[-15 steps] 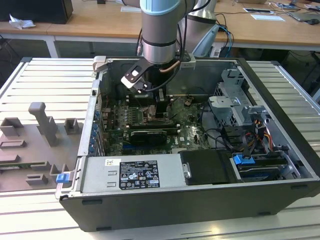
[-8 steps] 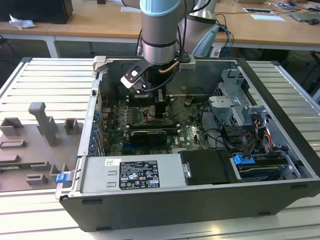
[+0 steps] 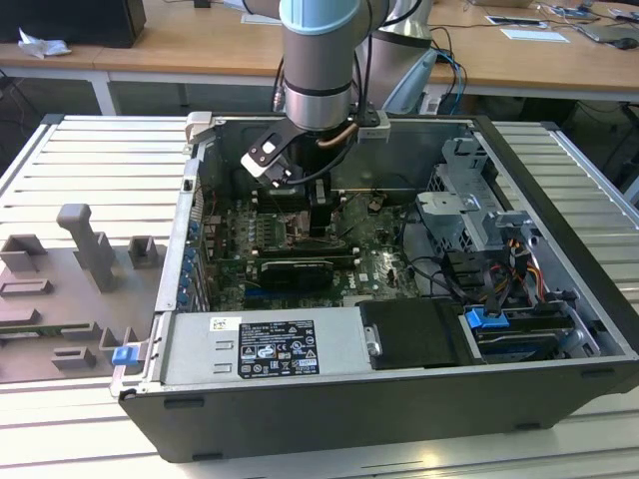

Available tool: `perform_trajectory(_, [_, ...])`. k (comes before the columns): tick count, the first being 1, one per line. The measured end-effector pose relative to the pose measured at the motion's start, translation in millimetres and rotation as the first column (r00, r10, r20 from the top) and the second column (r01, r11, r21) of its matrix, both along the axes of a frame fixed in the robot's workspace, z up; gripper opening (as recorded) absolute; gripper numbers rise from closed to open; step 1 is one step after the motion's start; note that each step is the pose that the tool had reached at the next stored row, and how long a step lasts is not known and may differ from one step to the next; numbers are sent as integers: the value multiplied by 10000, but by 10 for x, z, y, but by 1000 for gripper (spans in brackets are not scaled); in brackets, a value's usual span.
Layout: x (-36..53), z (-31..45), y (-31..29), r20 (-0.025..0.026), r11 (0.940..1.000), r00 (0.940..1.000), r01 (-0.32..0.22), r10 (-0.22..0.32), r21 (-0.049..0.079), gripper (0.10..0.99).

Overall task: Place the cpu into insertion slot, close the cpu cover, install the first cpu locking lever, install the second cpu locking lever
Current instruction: 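Place the cpu into insertion slot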

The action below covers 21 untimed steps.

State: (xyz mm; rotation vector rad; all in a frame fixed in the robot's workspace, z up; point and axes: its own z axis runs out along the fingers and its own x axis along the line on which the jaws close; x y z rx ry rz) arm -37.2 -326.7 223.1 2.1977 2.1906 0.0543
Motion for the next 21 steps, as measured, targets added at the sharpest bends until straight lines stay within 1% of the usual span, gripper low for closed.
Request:
perform_trajectory(4, [-2, -9, 9, 1, 10000, 10000, 40, -40, 1, 541])
perform_trajectory(6, [-3, -41, 25, 0, 10000, 10000, 51, -51, 1, 541])
perform_trajectory(9, [-3, -82, 31, 0, 10000, 10000, 50, -50, 0, 541])
perform_trajectory(13, [-7, -113, 41, -1, 10000, 10000, 50, -50, -2, 541])
perform_trajectory(21, [-14, -122, 49, -1, 10000, 10000, 50, -50, -1, 541])
